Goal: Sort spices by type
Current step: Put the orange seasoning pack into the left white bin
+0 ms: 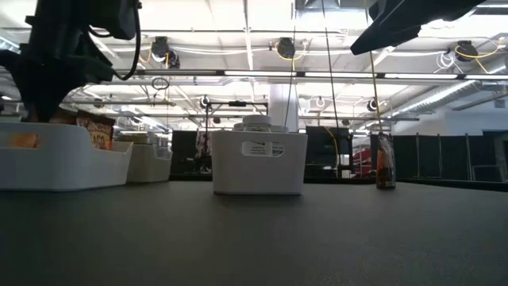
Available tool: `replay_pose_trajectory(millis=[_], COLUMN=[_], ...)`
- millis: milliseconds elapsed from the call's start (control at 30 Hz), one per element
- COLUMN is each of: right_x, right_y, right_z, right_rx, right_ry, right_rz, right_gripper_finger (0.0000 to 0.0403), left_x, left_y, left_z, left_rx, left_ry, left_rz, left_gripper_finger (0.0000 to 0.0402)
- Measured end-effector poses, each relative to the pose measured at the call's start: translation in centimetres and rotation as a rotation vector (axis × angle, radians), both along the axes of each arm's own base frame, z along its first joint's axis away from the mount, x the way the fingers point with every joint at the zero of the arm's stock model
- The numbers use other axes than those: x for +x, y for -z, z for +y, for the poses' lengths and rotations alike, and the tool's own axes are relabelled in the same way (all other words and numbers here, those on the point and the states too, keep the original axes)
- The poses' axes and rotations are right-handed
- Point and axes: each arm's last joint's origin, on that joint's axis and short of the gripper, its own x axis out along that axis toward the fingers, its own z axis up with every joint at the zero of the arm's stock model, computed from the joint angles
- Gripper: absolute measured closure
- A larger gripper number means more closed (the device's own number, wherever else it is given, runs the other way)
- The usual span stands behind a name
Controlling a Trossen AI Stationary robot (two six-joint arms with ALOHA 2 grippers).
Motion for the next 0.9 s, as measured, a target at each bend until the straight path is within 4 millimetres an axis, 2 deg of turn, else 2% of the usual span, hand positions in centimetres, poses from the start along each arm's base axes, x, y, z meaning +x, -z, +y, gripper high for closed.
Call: replay_pose_trajectory(millis=[200,433,733,900], right_x=[0.0,0.0,0.0,0.0], right_y=[0.0,0.0,0.0,0.0], right_z=[0.0,0.0,0.0,0.0], right_rx=[0.000,0.000,0.000,0.000], right_ry=[0.000,0.000,0.000,0.000], right_rz=[0.000,0.000,0.000,0.001], right_gripper_finger=[0.0195,0.0195,0.0195,0.0195], left_x=[0.0,0.5,0.8,2.0], left_y=[-0.1,-1.5,-1.5,-1.1], left_z=[0.2,0.7,0.8,0.5], left_rx=[-0.045,-0.021,0.024,0.049], left_ry=[0.021,0.059,0.068,0.095], left_rz=[-0.007,-0.058,-0.080,-0.202], left_gripper_finger=[0.0300,0.0294,0.0294,0.0294])
